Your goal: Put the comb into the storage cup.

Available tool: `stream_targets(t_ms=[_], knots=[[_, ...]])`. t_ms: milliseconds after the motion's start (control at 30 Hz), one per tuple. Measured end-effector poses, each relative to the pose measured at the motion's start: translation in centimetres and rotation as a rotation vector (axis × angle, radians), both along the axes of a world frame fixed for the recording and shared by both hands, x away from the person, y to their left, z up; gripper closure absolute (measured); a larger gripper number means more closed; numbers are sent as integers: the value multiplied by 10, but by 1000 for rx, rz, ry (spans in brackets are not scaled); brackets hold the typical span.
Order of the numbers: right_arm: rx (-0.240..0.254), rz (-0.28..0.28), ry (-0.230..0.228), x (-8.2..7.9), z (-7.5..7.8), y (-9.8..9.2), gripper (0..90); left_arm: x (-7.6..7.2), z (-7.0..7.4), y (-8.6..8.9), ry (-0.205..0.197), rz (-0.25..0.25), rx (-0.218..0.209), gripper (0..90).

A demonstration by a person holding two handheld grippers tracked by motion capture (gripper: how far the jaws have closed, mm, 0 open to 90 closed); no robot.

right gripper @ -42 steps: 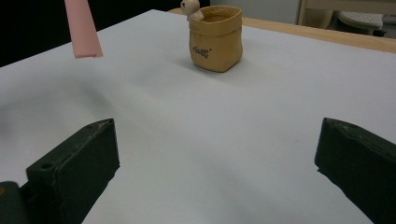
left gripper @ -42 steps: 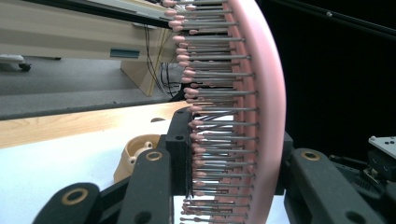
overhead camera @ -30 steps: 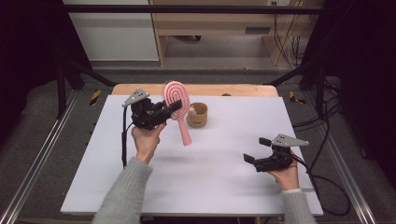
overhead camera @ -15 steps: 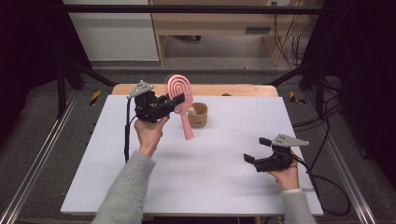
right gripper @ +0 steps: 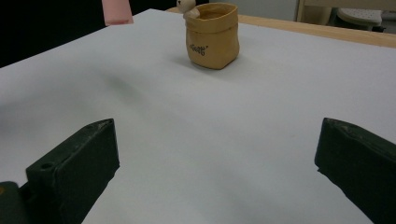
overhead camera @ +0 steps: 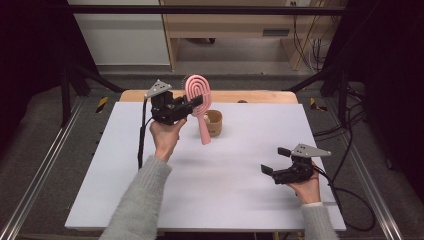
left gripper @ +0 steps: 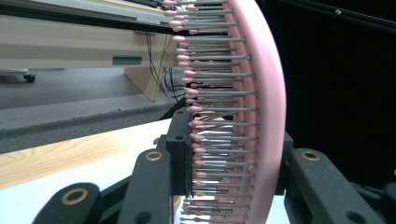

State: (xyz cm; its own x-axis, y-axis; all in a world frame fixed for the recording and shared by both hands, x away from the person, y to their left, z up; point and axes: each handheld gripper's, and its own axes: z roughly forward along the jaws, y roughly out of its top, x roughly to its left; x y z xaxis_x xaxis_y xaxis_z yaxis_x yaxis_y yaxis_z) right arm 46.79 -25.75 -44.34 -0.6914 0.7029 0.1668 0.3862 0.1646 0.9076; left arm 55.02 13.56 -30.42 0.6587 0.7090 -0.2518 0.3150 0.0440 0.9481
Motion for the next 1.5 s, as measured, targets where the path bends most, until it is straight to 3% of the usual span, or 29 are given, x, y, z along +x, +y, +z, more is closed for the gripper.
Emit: stream_targets(t_ms=[1500], knots=[[-4,-3,-1,0,-1,-2,0,46,15,-27,-18,32,5,633]])
